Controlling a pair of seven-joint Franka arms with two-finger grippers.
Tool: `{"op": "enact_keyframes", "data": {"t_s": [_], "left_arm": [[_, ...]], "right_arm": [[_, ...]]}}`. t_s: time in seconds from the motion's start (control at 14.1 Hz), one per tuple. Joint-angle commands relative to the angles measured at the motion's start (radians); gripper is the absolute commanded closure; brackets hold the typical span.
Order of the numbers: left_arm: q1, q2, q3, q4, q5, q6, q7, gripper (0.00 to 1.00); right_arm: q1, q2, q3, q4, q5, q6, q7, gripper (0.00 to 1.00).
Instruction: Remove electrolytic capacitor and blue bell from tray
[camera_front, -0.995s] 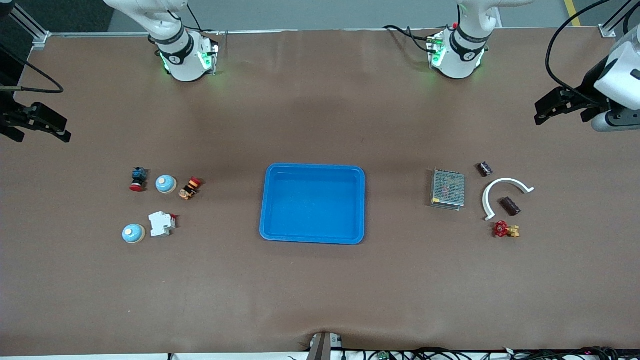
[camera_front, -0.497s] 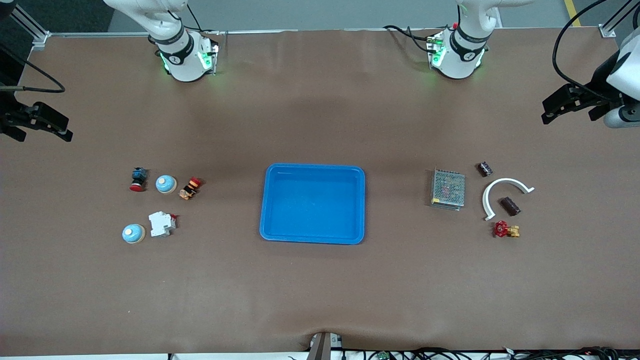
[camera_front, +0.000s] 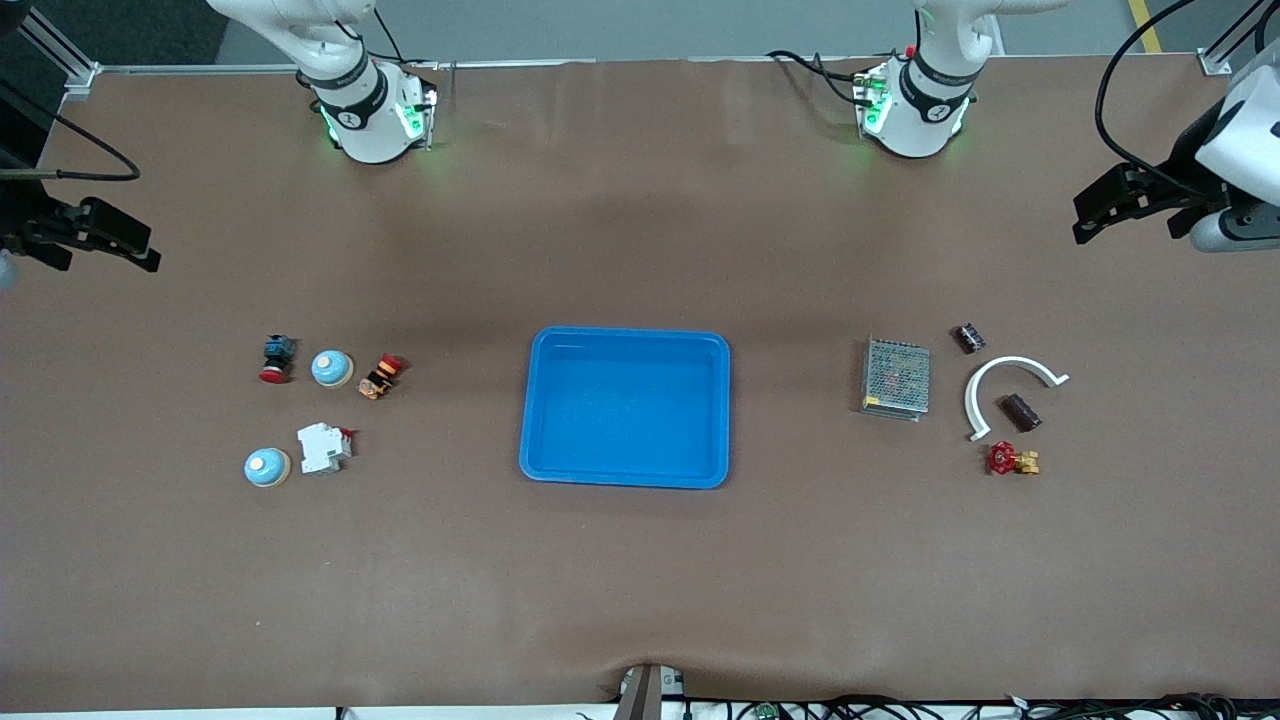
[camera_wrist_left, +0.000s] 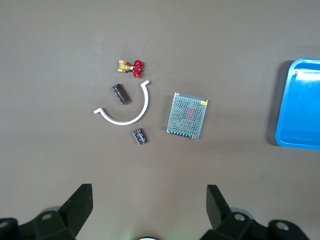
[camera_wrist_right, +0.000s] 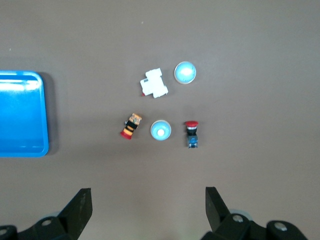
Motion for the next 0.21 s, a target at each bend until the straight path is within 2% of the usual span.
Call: {"op": "enact_keyframes", "data": {"t_s": [0.0,0.14], "left_arm": [[0.006,-0.005,-0.005,0.016,0.029,-0.021,0.019,0.0],[0.008,-0.005,-0.005,0.016,0.029,-0.021,0.016,0.0]], "right_arm": [[-0.001,-0.012,0.003,0.002,0.027,-0.024,0.02,0.0],[-0.001,-0.012,0.003,0.001,0.028,-0.026,0.02,0.0]]}}
